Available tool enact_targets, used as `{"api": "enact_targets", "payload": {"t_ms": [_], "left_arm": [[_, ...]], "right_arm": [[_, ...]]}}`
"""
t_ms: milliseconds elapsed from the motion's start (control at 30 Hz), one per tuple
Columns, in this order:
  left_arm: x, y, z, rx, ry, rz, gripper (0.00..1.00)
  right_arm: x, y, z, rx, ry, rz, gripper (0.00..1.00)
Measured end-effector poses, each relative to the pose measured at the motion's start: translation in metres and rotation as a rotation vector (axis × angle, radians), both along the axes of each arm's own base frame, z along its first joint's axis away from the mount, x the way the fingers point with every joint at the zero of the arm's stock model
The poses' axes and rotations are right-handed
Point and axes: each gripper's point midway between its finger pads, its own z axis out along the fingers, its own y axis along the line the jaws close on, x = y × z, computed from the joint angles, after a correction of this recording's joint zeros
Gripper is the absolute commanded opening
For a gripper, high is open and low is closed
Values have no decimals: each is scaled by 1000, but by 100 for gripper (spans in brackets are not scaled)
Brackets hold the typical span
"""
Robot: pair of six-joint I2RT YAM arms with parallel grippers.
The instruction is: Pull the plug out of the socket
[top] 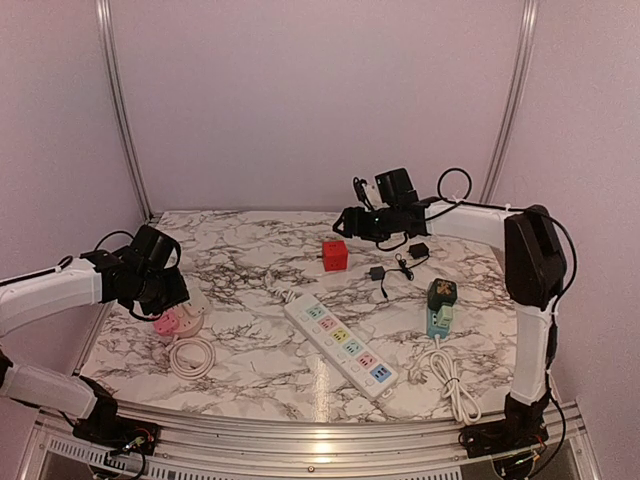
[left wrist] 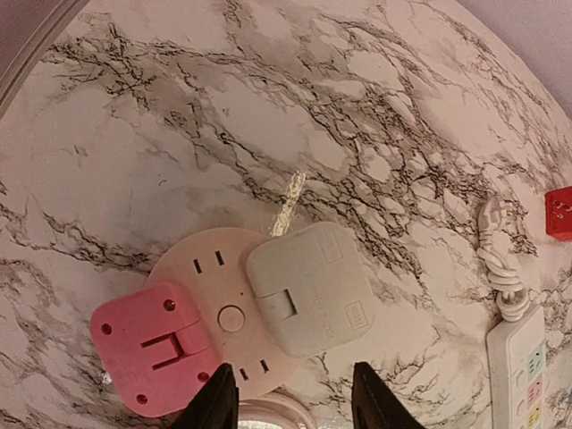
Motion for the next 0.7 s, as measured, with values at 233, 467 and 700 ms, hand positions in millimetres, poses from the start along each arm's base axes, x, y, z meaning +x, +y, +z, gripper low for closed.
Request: {"api": "enact_targets", "payload": {"t_ms": [233, 467, 700], "left_arm": [[-26, 58, -20, -30, 11, 196, 75], [-42, 86, -60, -121, 58, 308, 94], [-10, 64, -60, -261, -14, 246, 88]], "right_arm": [[-26, 27, 27, -7, -67, 75, 71], [-52, 50, 14, -33, -44, 143, 71], [-62, 50, -1, -53, -15, 154, 70]]}}
